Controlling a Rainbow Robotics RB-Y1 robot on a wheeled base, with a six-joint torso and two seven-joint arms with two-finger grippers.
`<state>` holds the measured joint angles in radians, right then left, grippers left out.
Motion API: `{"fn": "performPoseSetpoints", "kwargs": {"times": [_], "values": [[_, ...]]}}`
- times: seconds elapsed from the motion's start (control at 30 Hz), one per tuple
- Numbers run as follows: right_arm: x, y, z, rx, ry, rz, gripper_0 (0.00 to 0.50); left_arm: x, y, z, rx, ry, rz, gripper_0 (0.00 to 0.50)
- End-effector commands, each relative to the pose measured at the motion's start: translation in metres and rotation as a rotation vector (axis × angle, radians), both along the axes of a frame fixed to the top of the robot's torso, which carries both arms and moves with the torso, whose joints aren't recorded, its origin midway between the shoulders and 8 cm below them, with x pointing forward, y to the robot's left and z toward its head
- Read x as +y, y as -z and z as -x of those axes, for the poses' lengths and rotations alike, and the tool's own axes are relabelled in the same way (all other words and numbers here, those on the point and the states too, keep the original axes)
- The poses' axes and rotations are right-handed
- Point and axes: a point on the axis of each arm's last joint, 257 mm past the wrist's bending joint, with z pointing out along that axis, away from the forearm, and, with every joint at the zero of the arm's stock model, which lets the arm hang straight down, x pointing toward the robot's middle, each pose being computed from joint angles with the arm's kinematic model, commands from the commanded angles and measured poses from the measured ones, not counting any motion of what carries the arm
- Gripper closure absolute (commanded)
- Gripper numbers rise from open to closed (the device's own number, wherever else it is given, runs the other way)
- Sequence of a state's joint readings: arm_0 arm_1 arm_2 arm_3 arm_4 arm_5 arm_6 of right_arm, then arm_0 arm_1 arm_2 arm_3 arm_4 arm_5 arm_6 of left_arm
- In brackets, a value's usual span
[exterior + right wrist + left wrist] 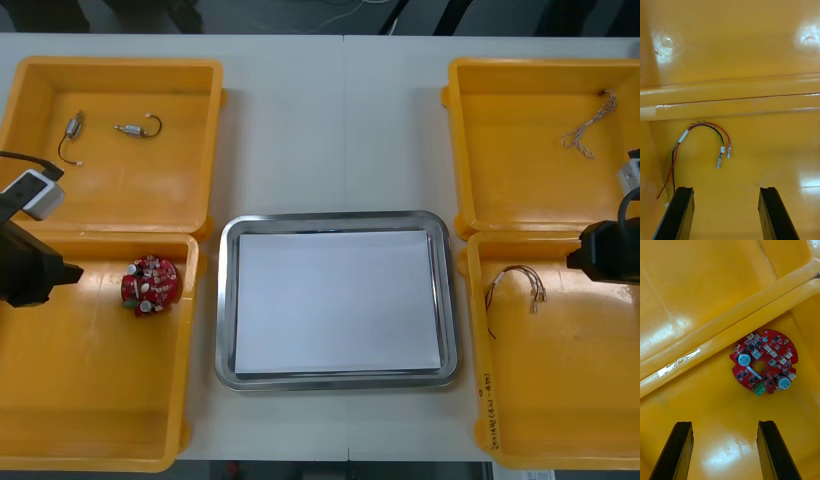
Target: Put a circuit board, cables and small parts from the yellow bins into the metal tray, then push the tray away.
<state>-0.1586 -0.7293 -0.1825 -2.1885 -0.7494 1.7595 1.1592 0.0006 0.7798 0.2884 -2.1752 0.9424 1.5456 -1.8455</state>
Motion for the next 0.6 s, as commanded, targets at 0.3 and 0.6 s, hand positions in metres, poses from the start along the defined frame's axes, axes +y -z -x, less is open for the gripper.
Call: {"fn": "performPoseSetpoints", "kwargs": {"times": [0.3, 0.6], "values": [[0.011, 0.053, -0.003, 0.081, -0.025, -0.015, 0.0, -0.003, 0.014, 0.005, -0.033, 0.297, -0.224, 0.0], [0.016, 0.075, -0.012, 0.09, -0.012, -0.07, 0.0, -0.014, 0.03, 0.01, -0.051, 0.421, -0.274, 0.0]]}}
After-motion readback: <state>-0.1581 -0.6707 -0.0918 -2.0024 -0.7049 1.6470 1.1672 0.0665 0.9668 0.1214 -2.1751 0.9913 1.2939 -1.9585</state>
